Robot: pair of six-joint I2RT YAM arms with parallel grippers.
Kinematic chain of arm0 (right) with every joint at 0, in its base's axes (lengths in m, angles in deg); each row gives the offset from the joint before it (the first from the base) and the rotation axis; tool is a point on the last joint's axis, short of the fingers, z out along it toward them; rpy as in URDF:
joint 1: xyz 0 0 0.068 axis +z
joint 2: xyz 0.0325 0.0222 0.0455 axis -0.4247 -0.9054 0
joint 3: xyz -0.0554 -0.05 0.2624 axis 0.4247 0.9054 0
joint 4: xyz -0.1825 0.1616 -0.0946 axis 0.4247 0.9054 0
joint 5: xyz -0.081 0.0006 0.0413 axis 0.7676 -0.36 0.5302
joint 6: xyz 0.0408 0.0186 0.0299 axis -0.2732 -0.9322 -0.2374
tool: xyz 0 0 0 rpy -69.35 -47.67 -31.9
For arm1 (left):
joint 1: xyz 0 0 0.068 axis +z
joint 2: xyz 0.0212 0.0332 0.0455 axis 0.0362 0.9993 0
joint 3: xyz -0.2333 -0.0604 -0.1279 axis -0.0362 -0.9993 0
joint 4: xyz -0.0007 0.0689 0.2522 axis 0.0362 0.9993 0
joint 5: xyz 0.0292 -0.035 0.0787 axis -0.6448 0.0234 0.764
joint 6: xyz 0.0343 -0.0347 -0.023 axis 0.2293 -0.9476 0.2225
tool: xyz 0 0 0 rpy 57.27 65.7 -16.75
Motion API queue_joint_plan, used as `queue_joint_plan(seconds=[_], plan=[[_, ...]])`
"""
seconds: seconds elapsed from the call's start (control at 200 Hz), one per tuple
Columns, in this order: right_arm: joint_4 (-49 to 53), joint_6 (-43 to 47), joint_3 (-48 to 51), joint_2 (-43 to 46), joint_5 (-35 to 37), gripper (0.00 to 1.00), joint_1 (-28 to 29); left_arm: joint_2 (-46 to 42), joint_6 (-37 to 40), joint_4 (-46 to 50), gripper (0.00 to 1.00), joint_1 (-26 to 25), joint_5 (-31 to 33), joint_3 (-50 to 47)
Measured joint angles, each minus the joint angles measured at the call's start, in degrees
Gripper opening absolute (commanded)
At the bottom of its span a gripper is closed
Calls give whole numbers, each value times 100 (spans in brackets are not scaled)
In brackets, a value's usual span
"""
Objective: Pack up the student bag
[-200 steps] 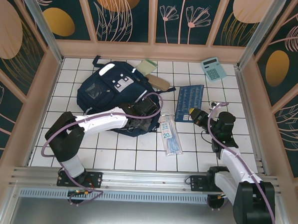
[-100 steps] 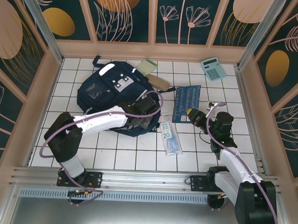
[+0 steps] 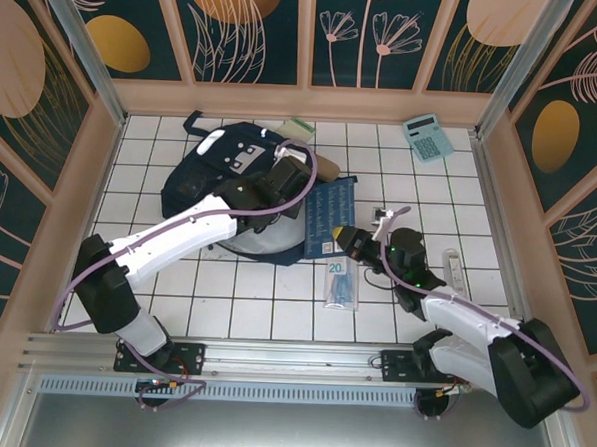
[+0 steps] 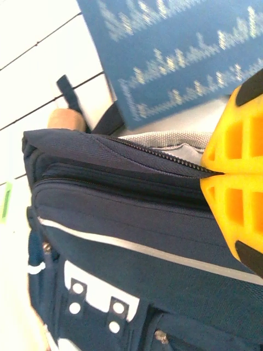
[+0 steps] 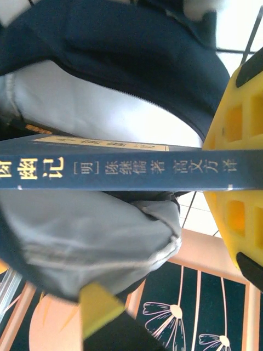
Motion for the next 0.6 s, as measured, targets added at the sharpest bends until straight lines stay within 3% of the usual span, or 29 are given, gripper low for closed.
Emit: queue_joint_plan(seconds=[0.2,0.601], plan=[[-614,-439,-581,-1163,640,0,621,-28,11,-105,0,55,155,146],[-2035,-1403,-2544,-4155,1130,0,968,-114,155,-356,0,109,133,136]])
